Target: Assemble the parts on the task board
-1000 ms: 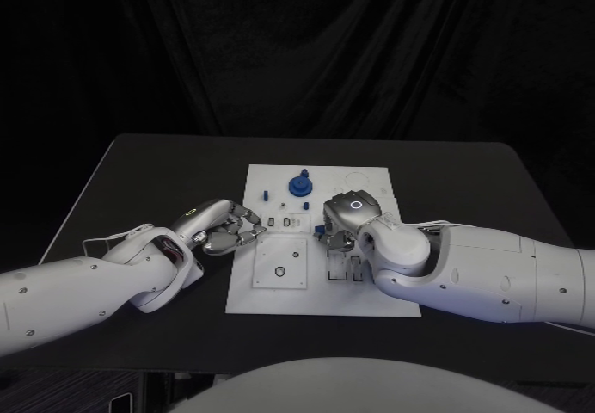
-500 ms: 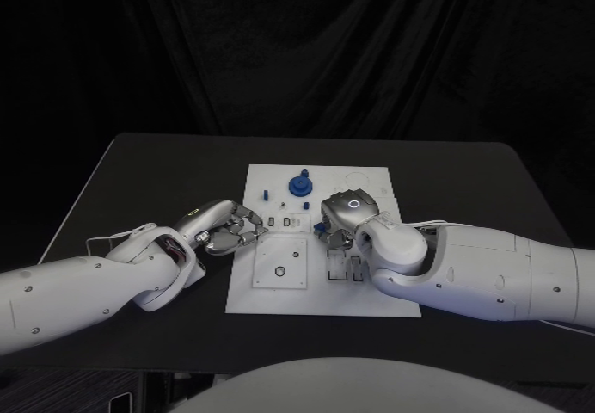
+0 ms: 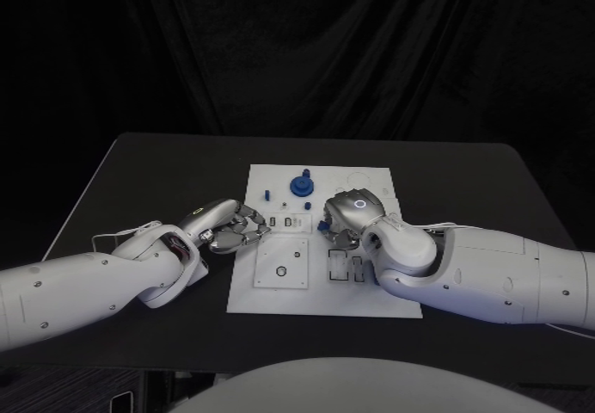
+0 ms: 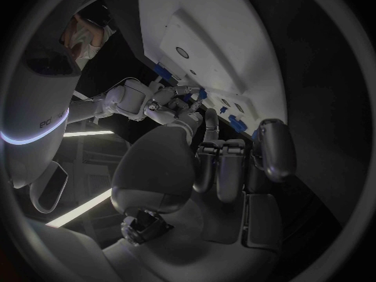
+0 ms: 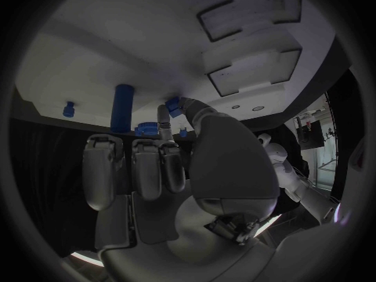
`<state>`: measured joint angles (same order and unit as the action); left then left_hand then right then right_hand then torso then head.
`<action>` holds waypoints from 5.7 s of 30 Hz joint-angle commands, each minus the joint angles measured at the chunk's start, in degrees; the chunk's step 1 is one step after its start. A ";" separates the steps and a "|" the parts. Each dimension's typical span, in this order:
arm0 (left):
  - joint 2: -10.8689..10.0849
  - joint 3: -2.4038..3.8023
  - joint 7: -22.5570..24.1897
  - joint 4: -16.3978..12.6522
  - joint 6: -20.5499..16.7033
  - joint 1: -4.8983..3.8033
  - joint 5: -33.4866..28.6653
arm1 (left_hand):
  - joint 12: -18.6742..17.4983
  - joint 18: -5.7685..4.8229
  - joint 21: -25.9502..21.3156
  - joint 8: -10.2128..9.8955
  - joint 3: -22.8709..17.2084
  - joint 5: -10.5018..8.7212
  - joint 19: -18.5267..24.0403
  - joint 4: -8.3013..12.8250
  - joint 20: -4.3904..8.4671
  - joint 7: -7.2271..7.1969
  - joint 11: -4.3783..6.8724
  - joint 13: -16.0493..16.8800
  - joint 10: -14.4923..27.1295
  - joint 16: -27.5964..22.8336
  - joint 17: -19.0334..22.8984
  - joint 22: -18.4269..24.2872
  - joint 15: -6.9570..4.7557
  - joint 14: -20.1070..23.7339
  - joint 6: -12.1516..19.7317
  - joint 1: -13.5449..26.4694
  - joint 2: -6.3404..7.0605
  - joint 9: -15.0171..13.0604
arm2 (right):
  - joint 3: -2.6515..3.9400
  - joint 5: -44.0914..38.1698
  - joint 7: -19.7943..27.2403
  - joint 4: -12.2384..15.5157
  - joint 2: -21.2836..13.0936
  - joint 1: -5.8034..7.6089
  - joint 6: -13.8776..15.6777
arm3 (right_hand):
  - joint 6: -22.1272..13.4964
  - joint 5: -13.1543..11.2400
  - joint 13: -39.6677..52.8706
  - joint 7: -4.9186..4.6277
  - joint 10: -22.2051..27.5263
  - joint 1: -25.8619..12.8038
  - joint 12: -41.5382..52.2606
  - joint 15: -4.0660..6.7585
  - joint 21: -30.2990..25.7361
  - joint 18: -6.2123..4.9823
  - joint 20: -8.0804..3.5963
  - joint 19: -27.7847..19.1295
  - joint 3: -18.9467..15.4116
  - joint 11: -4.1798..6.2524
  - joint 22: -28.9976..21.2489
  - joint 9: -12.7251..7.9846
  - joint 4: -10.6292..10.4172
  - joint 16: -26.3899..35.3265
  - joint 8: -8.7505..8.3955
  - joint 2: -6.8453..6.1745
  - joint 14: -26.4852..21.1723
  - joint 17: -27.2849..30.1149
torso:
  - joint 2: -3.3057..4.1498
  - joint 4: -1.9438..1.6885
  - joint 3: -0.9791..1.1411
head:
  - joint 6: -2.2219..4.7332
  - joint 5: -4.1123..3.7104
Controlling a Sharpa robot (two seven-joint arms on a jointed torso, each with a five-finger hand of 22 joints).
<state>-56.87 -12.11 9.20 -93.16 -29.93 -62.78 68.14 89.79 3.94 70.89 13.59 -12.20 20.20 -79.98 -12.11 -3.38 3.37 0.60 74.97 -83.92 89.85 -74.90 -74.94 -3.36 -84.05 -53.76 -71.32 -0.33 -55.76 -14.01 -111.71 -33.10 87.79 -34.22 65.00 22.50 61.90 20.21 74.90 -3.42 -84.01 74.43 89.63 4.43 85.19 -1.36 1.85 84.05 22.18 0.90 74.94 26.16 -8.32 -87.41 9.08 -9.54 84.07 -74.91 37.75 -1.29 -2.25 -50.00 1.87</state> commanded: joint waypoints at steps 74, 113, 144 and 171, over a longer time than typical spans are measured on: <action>3.06 0.03 1.03 1.63 4.71 0.16 -0.34 | 0.21 0.74 -2.04 -7.76 4.15 -4.22 1.67 -3.89 -1.73 2.76 -2.45 15.03 -6.08 0.15 -15.10 -8.88 2.15 -5.95 1.05 -0.37 -1.96 15.29 | 0.00 -0.37 4.55 5.20 -2.33 -0.38 -6.65 | -4.81 -10.57 12.37 -2.46 -4.32 1.88 -1.12 -1.66 -0.31 -0.01 1.60 3.63 -4.40 -2.04 13.25 -7.20 -5.69 0.15 -5.12 -1.77 5.06 -11.01 | 0.09 -0.04 0.01 | 0.00 0.72; 3.57 0.03 0.53 2.39 5.81 0.30 -0.34 | 0.21 0.75 -2.06 -7.93 4.15 -3.66 1.72 -4.35 -1.75 2.78 -2.46 15.03 -6.08 0.15 -15.10 -8.87 2.16 -5.95 0.64 -0.23 -2.93 16.40 | 0.01 -0.37 6.82 4.31 -1.54 -0.74 -3.87 | -8.04 -13.63 10.91 -2.24 -3.24 2.35 -2.02 -0.80 -2.33 -0.50 0.87 2.69 -1.50 -0.96 12.60 -9.25 -5.10 1.08 -4.38 -2.63 4.62 -9.56 | -0.04 -0.04 0.08 | 0.00 0.88; 3.22 0.03 0.66 2.32 5.38 0.32 -0.34 | 0.21 0.77 -2.15 -7.99 4.11 -3.42 1.78 -4.17 -1.75 2.72 -2.43 15.03 -6.08 0.15 -15.10 -8.84 2.16 -5.95 0.55 -0.43 -3.08 16.77 | 0.35 1.92 10.77 8.05 -5.90 -0.10 9.65 | 0.74 -8.46 12.66 -0.52 -4.43 3.76 -0.99 -0.27 -1.50 -0.27 0.40 3.15 0.78 -0.34 12.92 -6.87 -3.05 0.24 -0.72 -1.73 4.97 -10.68 | -0.03 -0.07 0.03 | 0.00 1.18; 2.98 0.02 -0.18 2.16 5.36 0.33 -0.34 | 0.21 0.79 -2.19 -7.93 4.08 -3.12 1.82 -4.02 -1.74 2.65 -2.38 15.03 -6.08 0.15 -15.10 -8.83 2.13 -5.95 0.23 -0.73 -3.12 17.12 | 0.42 40.81 35.45 16.22 -16.13 5.34 30.53 | 5.36 -6.87 14.50 1.50 -5.64 3.53 0.04 1.09 -0.11 0.08 -0.76 3.78 1.43 1.38 13.39 -5.10 -3.86 -0.28 0.88 -1.91 5.16 -11.44 | -0.02 -0.30 -0.09 | 0.00 1.78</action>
<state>-53.97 -12.11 9.00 -90.91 -24.41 -62.56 68.13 89.79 3.94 68.89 5.98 -8.09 16.81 -78.24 -16.20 -4.70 5.91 -1.56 74.97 -84.05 89.85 -74.90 -74.92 -1.52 -84.05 -53.05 -71.85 -2.96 -38.72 -13.60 -86.50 -7.36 103.71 -50.19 70.24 50.43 62.58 12.87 74.94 -5.86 -83.93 77.65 89.47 5.16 84.81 -1.36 1.42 84.06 23.48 1.85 74.94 19.16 -12.11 -87.48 9.77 -11.96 83.97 -74.91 37.67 -1.48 -2.29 -50.00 3.69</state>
